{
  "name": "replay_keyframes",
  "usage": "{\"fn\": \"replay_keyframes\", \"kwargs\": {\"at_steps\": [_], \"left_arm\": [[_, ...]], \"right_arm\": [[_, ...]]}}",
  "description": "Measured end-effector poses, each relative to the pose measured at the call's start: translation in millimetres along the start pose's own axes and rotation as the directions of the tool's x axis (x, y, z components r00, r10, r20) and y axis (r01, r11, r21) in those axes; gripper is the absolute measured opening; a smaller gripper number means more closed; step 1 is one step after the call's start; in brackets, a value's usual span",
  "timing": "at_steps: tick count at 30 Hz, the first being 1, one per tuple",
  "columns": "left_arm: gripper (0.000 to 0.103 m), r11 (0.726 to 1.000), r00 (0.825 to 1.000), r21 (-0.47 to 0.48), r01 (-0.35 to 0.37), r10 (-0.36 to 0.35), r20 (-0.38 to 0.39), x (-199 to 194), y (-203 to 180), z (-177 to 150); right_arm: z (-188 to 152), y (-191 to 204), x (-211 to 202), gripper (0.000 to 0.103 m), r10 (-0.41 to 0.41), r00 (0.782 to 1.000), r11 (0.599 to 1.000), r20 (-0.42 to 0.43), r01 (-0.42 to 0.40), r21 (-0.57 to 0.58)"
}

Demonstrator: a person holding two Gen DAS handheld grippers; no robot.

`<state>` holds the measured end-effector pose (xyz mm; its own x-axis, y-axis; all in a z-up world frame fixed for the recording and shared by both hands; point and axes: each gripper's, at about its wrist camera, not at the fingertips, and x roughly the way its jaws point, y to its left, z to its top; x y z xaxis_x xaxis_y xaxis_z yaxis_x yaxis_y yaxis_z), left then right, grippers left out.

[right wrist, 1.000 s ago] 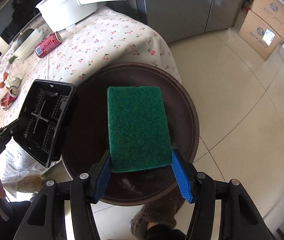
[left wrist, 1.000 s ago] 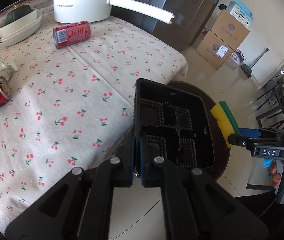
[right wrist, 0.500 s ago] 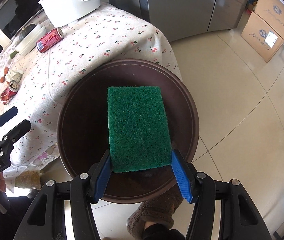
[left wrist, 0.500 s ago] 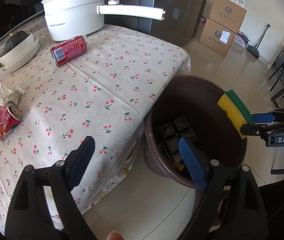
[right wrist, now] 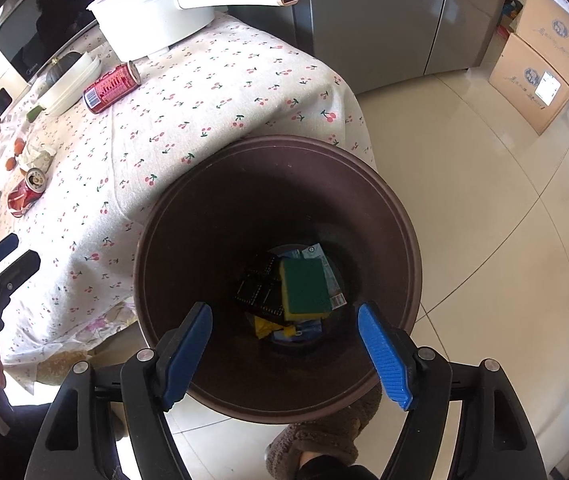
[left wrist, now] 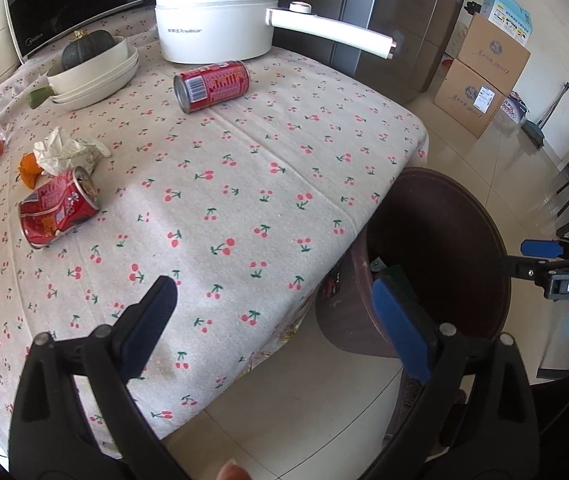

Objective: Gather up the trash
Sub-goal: 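Carry the tray and sponge over the brown bin and release both, then grasp the crushed red can with the left tool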

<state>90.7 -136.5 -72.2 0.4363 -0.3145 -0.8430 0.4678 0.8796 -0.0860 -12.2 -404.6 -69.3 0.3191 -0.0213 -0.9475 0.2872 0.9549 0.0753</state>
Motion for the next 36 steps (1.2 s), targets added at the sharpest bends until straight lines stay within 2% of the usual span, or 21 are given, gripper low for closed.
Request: {"fn": "replay_keyframes", "kwargs": {"at_steps": [4, 9, 13, 24, 30, 35, 36], "left_arm": [[0.098, 1.0, 1.0, -0.028, -0.01, 0.01, 0.011, -7.2, 14.0, 0.5], [0.102, 0.998, 0.999, -0.056, -0.025, 0.026, 0.018, -15.5, 32.6, -0.4], [0.102, 0.995, 0.999, -0.095, -0.035, 0.038, 0.031, -23.0, 49.9, -0.9], [0.103, 0.977, 0.993, -0.189, -0.103, 0.112, 0.039, -39.5, 104.4, -0.8], [0.103, 0.954, 0.979, -0.23, -0.194, 0.203, 0.016, -47.7, 146.5, 3.4], [0.103, 0.919, 0.946, -0.258, -0.299, 0.321, 0.046, -59.6, 184.0, 8.5], [0.103, 0.913, 0.944, -0.269, -0.306, 0.328, 0.039, -59.0, 191.0, 9.6]], "right_arm": [[5.5, 12.1, -1.7, 0.078, 0.0, 1.0, 1.0, 0.015, 0.001, -0.017], [13.7, 33.5, -2.7, 0.087, -0.02, 0.999, 0.998, 0.046, 0.023, -0.066], [20.4, 54.1, -1.3, 0.103, -0.023, 0.997, 0.992, 0.08, 0.032, -0.118], [41.9, 117.2, 8.7, 0.103, -0.003, 0.995, 0.974, 0.104, 0.027, -0.225], [56.6, 157.2, 13.7, 0.103, 0.024, 0.994, 0.958, 0.102, 0.006, -0.286], [73.3, 183.9, 19.8, 0.103, 0.037, 0.993, 0.947, 0.115, 0.002, -0.321], [77.0, 187.9, 21.7, 0.103, 0.037, 0.993, 0.946, 0.116, 0.003, -0.323]]}}
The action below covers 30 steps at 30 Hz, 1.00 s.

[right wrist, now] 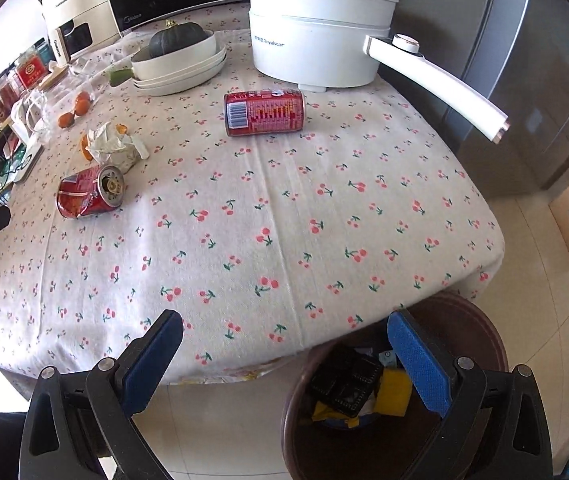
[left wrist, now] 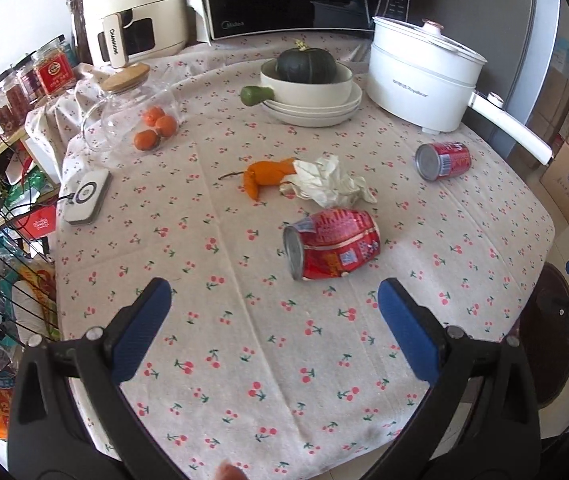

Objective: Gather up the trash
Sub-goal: 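Grasp the crushed red can with the left tool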

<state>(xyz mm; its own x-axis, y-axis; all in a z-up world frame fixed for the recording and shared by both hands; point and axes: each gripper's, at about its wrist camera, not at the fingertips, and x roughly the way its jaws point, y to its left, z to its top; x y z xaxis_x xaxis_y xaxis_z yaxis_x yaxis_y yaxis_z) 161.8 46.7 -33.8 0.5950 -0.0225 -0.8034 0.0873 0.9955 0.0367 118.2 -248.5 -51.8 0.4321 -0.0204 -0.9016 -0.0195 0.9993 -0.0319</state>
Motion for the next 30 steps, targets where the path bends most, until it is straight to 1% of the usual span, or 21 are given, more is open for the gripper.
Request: {"fn": "replay_keyframes", "kwargs": {"at_steps": [4, 6, 9, 12, 16, 20, 22, 23, 25, 27, 30], "left_arm": [[0.103, 0.998, 0.997, -0.06, 0.025, -0.029, -0.065, 21.5, 11.8, 4.2], [0.103, 0.996, 0.994, -0.082, 0.035, -0.043, -0.102, 33.9, 9.6, 5.2], [0.103, 0.989, 0.985, -0.136, 0.063, -0.084, -0.15, 49.6, 1.4, 8.7], [0.102, 0.988, 0.985, -0.137, 0.074, -0.093, -0.143, 58.2, -17.3, 13.7], [0.099, 0.993, 0.988, -0.106, 0.05, -0.064, -0.138, 74.4, -40.5, 19.4], [0.097, 0.992, 0.987, -0.117, 0.037, -0.055, -0.154, 91.0, -48.8, 20.6], [0.093, 0.992, 0.986, -0.125, 0.031, -0.051, -0.157, 97.2, -49.9, 21.2], [0.092, 0.991, 0.986, -0.132, 0.036, -0.057, -0.158, 99.8, -49.9, 21.4], [0.083, 0.988, 0.984, -0.146, 0.051, -0.075, -0.164, 104.1, -49.3, 21.3], [0.083, 0.988, 0.985, -0.141, 0.055, -0.077, -0.156, 104.0, -49.5, 21.4], [0.083, 0.984, 0.982, -0.155, 0.09, -0.114, -0.153, 101.5, -46.7, 20.7]], "right_arm": [[16.8, 5.7, 13.5, 0.103, 0.007, 1.0, 1.0, -0.01, -0.007, 0.015], [24.2, 6.2, 21.7, 0.103, 0.014, 1.0, 0.999, -0.019, -0.013, 0.029], [33.6, 6.0, 34.5, 0.103, 0.027, 0.999, 0.998, -0.035, -0.025, 0.053], [40.6, 6.2, 43.8, 0.103, 0.022, 0.999, 0.998, -0.044, -0.019, 0.066], [47.7, 5.9, 51.0, 0.103, 0.025, 0.999, 0.996, -0.048, -0.021, 0.083], [51.7, 3.2, 55.3, 0.103, 0.027, 0.998, 0.995, -0.049, -0.022, 0.101], [52.3, 2.2, 56.9, 0.103, 0.022, 0.998, 0.995, -0.05, -0.017, 0.103], [52.2, 1.7, 57.2, 0.103, 0.017, 0.999, 0.995, -0.05, -0.012, 0.102], [52.3, 0.8, 57.5, 0.103, 0.006, 0.999, 0.995, -0.048, -0.001, 0.101], [53.3, 0.5, 55.7, 0.103, -0.004, 0.999, 0.995, -0.039, 0.008, 0.101], [59.8, 4.4, 45.6, 0.103, 0.007, 1.0, 0.997, -0.001, -0.007, 0.082]]}}
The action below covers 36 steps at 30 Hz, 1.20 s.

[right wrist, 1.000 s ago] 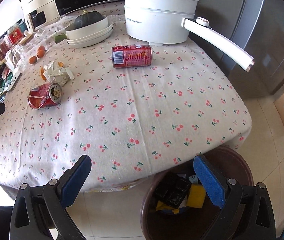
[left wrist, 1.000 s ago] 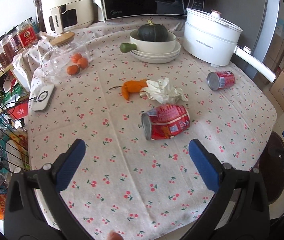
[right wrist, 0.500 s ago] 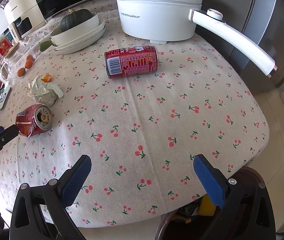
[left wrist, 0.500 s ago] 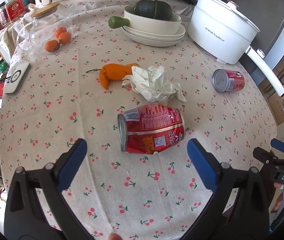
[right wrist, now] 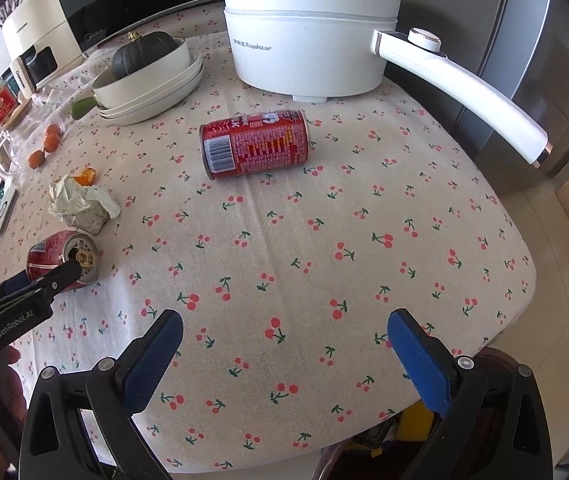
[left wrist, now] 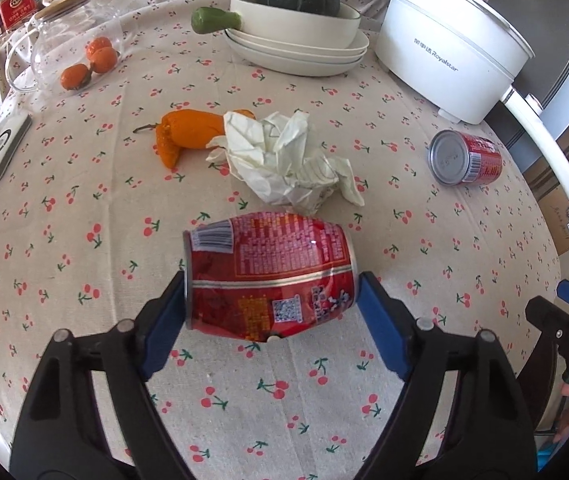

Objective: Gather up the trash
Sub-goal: 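Grasp the crushed red can with the left tool, then grasp the red milk can with the right tool while the left tool holds the crushed can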

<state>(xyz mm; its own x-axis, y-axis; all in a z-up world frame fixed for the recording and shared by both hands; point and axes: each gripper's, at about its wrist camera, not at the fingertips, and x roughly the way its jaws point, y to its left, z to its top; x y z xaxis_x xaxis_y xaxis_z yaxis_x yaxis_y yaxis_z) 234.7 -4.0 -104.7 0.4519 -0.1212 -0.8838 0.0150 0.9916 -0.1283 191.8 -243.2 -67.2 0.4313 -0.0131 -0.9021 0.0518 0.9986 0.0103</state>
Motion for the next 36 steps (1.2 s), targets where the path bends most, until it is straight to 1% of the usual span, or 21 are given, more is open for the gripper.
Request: {"fn": "replay_keyframes", "kwargs": {"at_steps": [4, 8, 12, 18, 21, 22, 25, 28, 31, 36], "left_arm": [[0.083, 0.999, 0.999, -0.018, 0.036, -0.036, -0.002, -7.7, 9.1, 0.1], [0.083, 0.997, 0.998, -0.043, 0.061, -0.06, 0.019, -22.5, 24.0, 2.7], [0.083, 0.995, 0.996, -0.066, 0.074, -0.071, 0.058, -38.4, 40.9, 8.2], [0.083, 0.991, 0.993, -0.089, 0.099, -0.092, 0.079, -51.1, 55.9, 11.3], [0.083, 0.989, 0.991, -0.092, 0.113, -0.105, 0.084, -54.4, 56.8, 11.4], [0.083, 0.99, 0.991, -0.088, 0.112, -0.104, 0.087, -55.5, 55.9, 11.5], [0.083, 0.992, 0.991, -0.071, 0.103, -0.097, 0.092, -57.7, 52.4, 10.3], [0.083, 0.993, 0.991, -0.06, 0.1, -0.095, 0.091, -60.2, 51.2, 7.9], [0.083, 0.993, 0.991, -0.05, 0.108, -0.103, 0.09, -64.5, 50.1, 4.6], [0.083, 0.992, 0.988, -0.022, 0.127, -0.124, 0.093, -76.4, 44.8, -5.5]], "right_arm": [[27.8, 6.4, -5.9, 0.103, 0.019, 0.998, 0.999, 0.065, -0.017, -0.032], [58.2, 16.6, 2.7, 0.103, 0.048, 0.992, 0.996, 0.114, -0.039, -0.076], [80.1, 22.7, 25.8, 0.103, 0.078, 0.991, 0.994, 0.11, -0.069, -0.083], [97.1, 26.9, 60.0, 0.103, 0.045, 0.995, 0.994, 0.092, -0.035, -0.108], [102.6, 26.1, 72.6, 0.103, 0.03, 0.997, 0.995, 0.073, -0.023, -0.098], [103.9, 25.1, 76.0, 0.102, 0.034, 0.997, 0.996, 0.066, -0.029, -0.088], [104.0, 22.3, 80.5, 0.09, 0.046, 0.997, 0.997, 0.057, -0.043, -0.067], [98.4, 22.2, 76.0, 0.09, 0.059, 0.997, 0.996, 0.048, -0.056, -0.066], [87.6, 24.6, 62.7, 0.09, 0.052, 0.998, 0.996, 0.039, -0.049, -0.072], [64.2, 14.7, 33.4, 0.089, 0.081, 0.997, 0.996, 0.012, -0.081, -0.02]]}}
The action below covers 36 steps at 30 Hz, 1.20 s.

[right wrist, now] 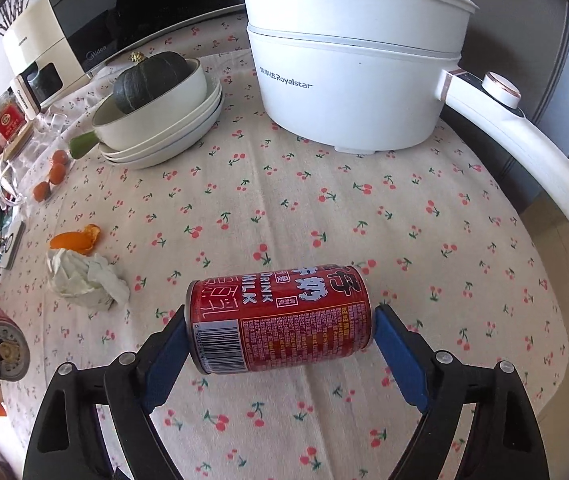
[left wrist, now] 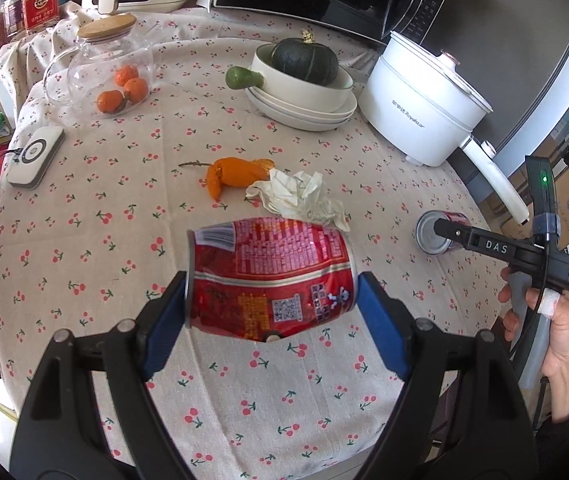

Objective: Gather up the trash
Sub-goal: 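Grasp the red milk can with the right tool while the left tool holds the crushed can, then move both cans over the brown bin and open both tools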

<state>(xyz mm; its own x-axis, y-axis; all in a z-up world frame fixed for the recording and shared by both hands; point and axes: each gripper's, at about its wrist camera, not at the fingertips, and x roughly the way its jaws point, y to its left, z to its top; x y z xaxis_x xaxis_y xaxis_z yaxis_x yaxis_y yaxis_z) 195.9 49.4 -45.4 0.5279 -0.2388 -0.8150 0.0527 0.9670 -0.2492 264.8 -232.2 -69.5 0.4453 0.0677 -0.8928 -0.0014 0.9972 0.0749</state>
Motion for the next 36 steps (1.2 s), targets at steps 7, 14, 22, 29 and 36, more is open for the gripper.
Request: {"fn": "replay_keyframes", "kwargs": {"at_steps": [7, 14, 22, 29, 36], "left_arm": [[0.083, 0.997, 0.997, -0.005, 0.074, -0.074, -0.018, -14.3, -11.9, -17.1], [0.083, 0.991, 0.991, 0.045, 0.128, -0.126, -0.034, -22.3, -42.2, -40.5], [0.083, 0.973, 0.985, 0.157, 0.17, -0.16, -0.069, -21.5, -81.4, -61.7], [0.083, 0.947, 0.972, 0.224, 0.229, -0.21, -0.108, -15.4, -120.5, -75.6], [0.083, 0.886, 0.95, 0.347, 0.308, -0.266, -0.165, -3.9, -180.4, -104.6]], "right_arm": [[-42.3, -13.2, -48.0, 0.09, -0.022, 1.0, 0.999, -0.008, 0.022, 0.023], [-90.5, -27.0, -92.1, 0.089, -0.033, 0.999, 0.999, -0.021, 0.034, 0.037], [-140.2, -55.4, -125.5, 0.09, -0.041, 0.998, 0.996, -0.039, 0.043, 0.073], [-183.5, -92.5, -131.1, 0.09, -0.062, 0.996, 0.988, -0.059, 0.069, 0.139], [-211.3, -126.5, -140.4, 0.09, -0.087, 0.994, 0.979, -0.067, 0.097, 0.178]]}}
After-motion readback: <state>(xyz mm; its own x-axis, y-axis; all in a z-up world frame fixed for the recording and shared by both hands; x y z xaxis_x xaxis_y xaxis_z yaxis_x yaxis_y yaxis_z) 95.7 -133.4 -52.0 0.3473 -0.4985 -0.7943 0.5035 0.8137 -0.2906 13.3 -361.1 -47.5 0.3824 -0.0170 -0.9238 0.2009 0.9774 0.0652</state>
